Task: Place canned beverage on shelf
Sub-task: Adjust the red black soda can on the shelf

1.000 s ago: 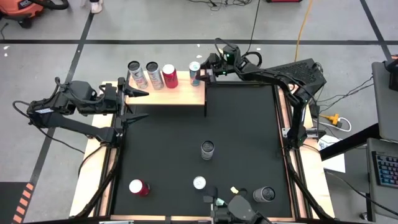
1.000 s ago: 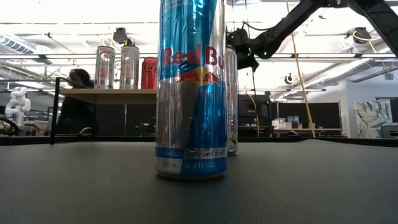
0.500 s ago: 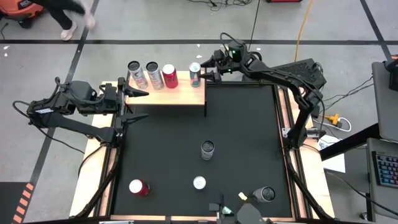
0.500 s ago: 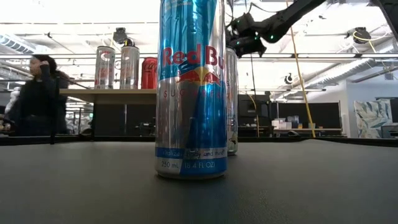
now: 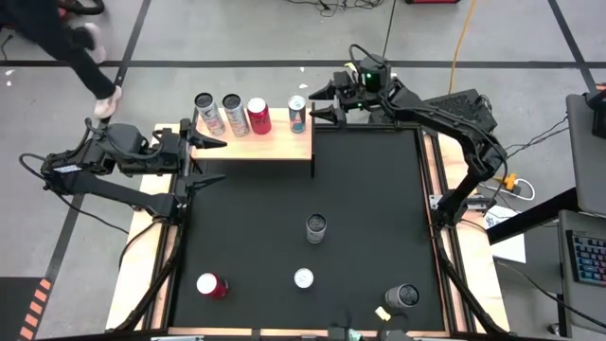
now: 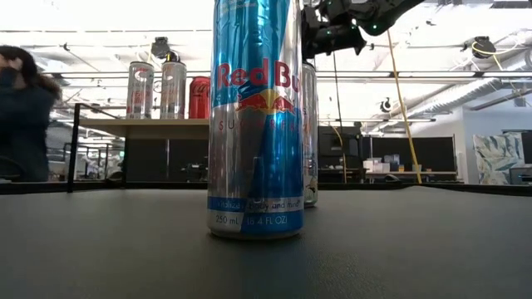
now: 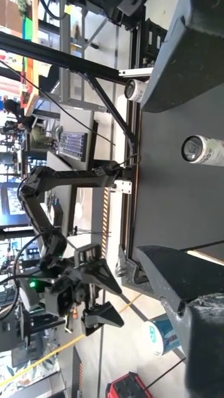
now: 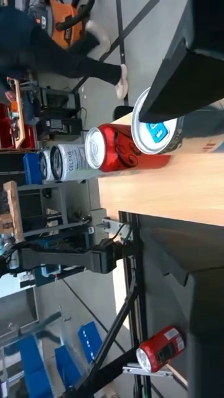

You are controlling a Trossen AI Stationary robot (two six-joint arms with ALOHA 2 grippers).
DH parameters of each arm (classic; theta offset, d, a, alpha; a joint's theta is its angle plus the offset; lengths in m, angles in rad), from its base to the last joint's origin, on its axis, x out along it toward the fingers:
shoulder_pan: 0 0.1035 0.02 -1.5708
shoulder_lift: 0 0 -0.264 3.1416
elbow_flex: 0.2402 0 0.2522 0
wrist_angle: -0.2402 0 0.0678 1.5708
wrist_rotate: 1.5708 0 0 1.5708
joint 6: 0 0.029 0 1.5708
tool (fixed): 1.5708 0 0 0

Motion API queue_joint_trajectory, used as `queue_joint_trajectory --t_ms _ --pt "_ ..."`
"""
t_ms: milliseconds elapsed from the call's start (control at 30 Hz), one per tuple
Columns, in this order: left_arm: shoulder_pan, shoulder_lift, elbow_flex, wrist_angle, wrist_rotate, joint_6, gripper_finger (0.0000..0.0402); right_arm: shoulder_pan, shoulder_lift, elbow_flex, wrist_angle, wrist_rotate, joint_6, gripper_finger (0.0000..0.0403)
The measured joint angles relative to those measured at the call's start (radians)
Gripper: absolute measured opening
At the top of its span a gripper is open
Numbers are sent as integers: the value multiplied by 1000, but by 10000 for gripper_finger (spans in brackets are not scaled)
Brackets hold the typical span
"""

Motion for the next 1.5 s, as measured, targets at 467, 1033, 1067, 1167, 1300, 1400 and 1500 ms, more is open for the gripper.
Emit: queue_joint_trajectory --t_ms 467,1033,1067,1167,1300,1400,1500 --pt "0 0 0 19 0 -4 367 100 1 0 208 119 27 172" --pt "0 0 0 33 -9 45 367 185 43 183 122 269 90 54" --pt "0 0 0 34 -18 45 367 185 64 246 65 275 88 48" --pt "0 0 0 31 -60 45 367 185 147 448 -121 312 87 36" --pt "0 0 0 8 -116 45 367 182 272 710 -329 317 58 25" --pt "1 -3 0 -10 -120 46 367 182 344 832 -404 316 56 18" --pt "0 -14 0 -13 -126 46 367 182 406 877 -422 314 55 7"
